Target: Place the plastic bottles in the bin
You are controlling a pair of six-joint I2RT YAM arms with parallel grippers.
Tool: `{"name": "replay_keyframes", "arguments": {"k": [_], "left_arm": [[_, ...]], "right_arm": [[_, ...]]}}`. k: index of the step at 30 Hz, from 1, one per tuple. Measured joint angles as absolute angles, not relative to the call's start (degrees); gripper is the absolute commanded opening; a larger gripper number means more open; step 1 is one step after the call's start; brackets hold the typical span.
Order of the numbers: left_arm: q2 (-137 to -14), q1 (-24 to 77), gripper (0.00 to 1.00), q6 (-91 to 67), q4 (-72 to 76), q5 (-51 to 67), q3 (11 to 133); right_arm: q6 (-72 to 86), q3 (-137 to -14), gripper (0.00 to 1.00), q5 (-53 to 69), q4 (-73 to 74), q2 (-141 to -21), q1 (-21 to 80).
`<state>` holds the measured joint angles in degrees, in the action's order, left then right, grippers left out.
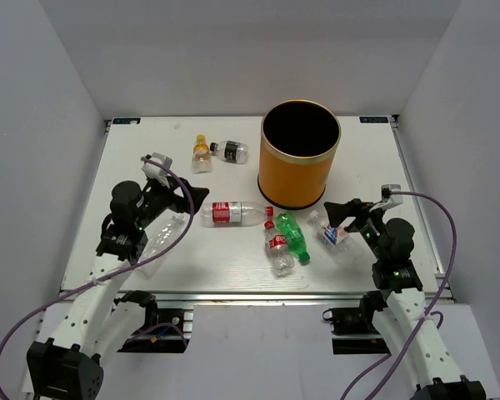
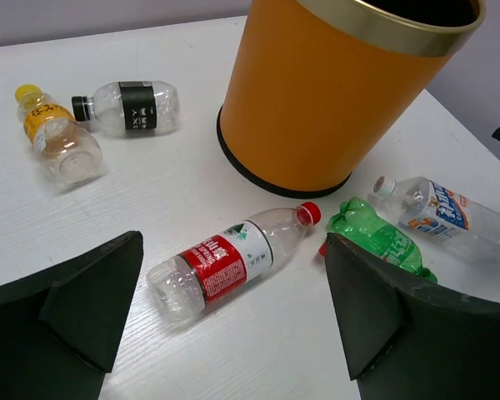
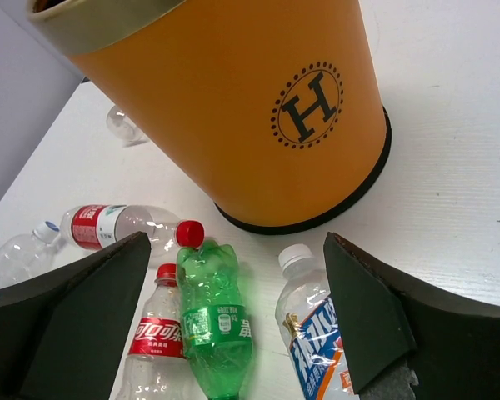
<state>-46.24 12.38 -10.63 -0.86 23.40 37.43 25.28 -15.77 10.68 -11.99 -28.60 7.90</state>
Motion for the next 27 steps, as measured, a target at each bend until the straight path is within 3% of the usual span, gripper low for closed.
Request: {"name": "replay_keyframes", "arguments": {"k": [5,6,8,10,11,12,15,16,17,18,21,27], "left_arm": [[-47.66,12.38,0.99,-10.63,-1.23,22.87,37.43],[-48.21,12.38,0.99,-10.63,-1.50,22.70,37.45],[-49.54,12.38,0.94,-10.63,-2.35,21.82,37.45],[-50.43,12.49,0.76,-10.66,-3.44,20.56,37.45],[-50.92,12.49,0.68,-10.55,-4.03,19.84,37.45],[-51.53,12.49,0.53,-10.11,-4.58,19.14,37.45],[-54.89,12.69,0.45,-8.99,-7.18,18.22,38.04],[-56.64,12.97,0.50,-8.54,-8.34,18.24,38.72],[-58.57,13.45,0.59,-7.92,-9.39,18.17,39.51],[-60.14,13.93,0.74,-7.27,-10.24,18.09,40.21],[-64.69,16.40,0.91,-5.56,-13.41,16.36,42.85],[-69.28,21.32,0.96,-2.46,-17.30,9.41,46.37]], "right_arm": [[23.18,-15.77,0.90,13.32,-12.05,-27.44,7.90],[22.37,-15.77,0.72,14.33,-12.14,-27.29,7.92],[20.40,-15.81,0.49,15.70,-12.19,-26.98,7.92],[18.76,-16.82,0.17,16.08,-11.05,-28.60,8.03],[18.02,-17.96,0.17,15.88,-10.09,-30.33,8.10],[17.63,-19.20,0.17,15.55,-9.13,-32.45,8.19],[16.69,-23.07,0.55,13.56,-6.28,-38.74,8.86],[16.38,-23.99,0.76,12.82,-5.41,-40.29,9.15],[16.10,-24.82,0.83,11.97,-4.47,-41.69,9.56],[15.59,-25.39,0.87,11.00,-3.55,-42.61,10.02],[14.33,-26.48,0.90,8.03,-1.30,-44.10,11.51],[11.51,-31.51,0.90,2.92,4.69,-52.07,15.40]]}}
